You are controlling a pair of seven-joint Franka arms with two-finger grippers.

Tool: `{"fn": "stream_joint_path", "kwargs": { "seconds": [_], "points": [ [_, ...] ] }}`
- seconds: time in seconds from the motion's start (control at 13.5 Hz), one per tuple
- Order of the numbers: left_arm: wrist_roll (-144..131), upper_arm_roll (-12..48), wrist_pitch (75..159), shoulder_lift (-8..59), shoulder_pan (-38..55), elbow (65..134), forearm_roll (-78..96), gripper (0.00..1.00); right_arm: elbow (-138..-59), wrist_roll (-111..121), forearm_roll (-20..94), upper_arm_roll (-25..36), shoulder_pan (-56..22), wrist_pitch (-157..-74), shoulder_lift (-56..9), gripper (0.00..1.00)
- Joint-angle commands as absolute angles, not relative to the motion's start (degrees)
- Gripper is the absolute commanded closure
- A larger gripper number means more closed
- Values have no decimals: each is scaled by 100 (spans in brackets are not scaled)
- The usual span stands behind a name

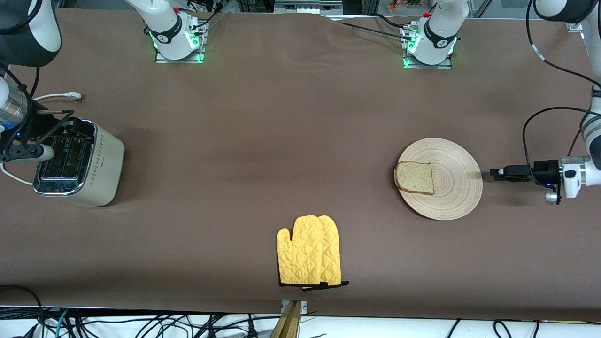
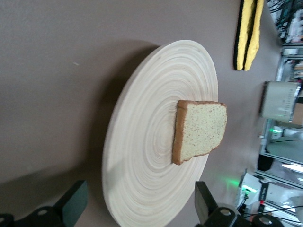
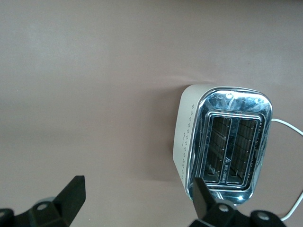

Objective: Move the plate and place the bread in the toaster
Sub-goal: 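Lower the left gripper beside the rim of the wooden plate, then push the wooden plate with the left gripper toward the table middle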

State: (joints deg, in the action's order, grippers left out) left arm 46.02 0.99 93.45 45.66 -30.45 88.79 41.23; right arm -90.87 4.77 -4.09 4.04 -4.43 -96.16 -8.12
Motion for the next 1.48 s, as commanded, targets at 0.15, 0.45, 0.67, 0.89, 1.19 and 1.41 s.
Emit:
{"fn": "stream_joint_path", "kwargs": {
  "seconds": [0.15, 0.45, 0.67, 0.89, 1.19, 1.41],
  "points": [
    [4983, 167, 9237, 5115, -3050, 8657, 4509, 84, -9009, 431, -352, 378, -404, -9598, -835, 0],
    [5010, 176, 9185, 5194, -3067, 8684, 4535, 100, -8991, 431, -343, 369, -396, -9598, -844, 0],
    [4957, 220, 9089, 5168, -3059, 8684, 4553, 100, -9009, 439, -343, 378, -396, -9598, -844, 0],
    [4887, 464, 8527, 5089, -3032, 8649, 4816, 100, -9009, 431, -360, 378, -396, -9598, -844, 0],
    [4772, 1466, 8953, 5027, -2910, 8657, 4860, 100, -8991, 431, -360, 431, -396, -9606, -870, 0],
    [4790, 2028, 10043, 5027, -2497, 8815, 5043, 100, -8991, 431, -352, 439, -396, -9615, -879, 0]
  ]
}}
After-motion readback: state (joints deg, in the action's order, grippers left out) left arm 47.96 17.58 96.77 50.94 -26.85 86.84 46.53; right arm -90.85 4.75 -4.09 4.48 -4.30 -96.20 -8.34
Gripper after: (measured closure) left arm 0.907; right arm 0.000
